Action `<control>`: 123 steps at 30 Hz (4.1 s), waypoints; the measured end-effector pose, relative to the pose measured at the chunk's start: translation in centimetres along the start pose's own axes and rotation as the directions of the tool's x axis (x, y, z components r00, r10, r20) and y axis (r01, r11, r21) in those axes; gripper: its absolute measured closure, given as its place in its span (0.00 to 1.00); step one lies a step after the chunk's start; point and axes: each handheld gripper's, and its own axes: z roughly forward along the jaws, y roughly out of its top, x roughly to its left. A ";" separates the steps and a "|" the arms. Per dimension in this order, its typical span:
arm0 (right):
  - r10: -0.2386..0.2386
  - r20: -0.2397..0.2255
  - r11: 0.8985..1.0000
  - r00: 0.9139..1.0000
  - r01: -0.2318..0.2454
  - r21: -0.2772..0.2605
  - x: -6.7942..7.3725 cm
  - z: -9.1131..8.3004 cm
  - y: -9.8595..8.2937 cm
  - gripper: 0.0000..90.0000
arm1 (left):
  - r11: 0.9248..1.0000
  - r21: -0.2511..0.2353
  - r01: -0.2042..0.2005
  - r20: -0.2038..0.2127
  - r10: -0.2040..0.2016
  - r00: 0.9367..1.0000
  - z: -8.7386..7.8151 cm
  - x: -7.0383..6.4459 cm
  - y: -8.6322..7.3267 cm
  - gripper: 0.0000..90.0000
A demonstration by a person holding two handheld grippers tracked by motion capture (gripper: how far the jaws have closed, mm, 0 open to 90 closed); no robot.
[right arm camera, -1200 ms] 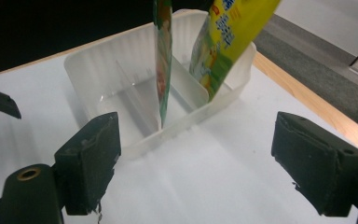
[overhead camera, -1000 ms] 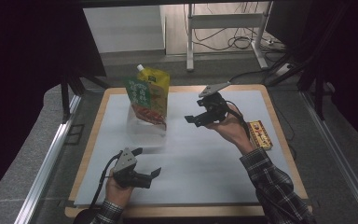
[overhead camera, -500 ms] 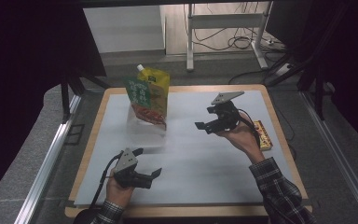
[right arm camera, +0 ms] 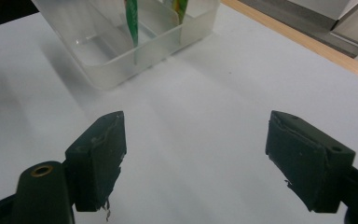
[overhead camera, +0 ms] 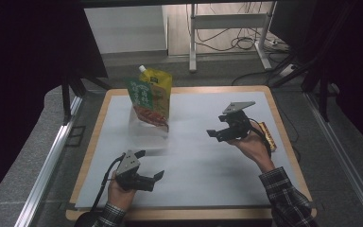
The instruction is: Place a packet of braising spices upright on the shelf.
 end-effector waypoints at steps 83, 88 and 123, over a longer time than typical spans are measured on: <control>0.283 0.406 0.895 0.869 -0.392 0.214 -10.9 -2.1 -10.8 0.35 | 1.000 0.008 -0.008 0.007 0.008 1.000 0.0 -0.1 -0.1 0.00; 0.261 0.357 0.913 0.897 -0.349 0.210 -10.4 -2.6 -10.0 0.36 | 1.000 0.006 -0.009 0.005 0.009 1.000 0.0 -0.1 0.0 0.00; -0.050 -0.032 0.933 0.998 0.058 0.356 0.5 0.9 -6.1 0.36 | 1.000 -0.002 -0.005 0.009 0.005 1.000 -0.1 -0.1 0.0 0.00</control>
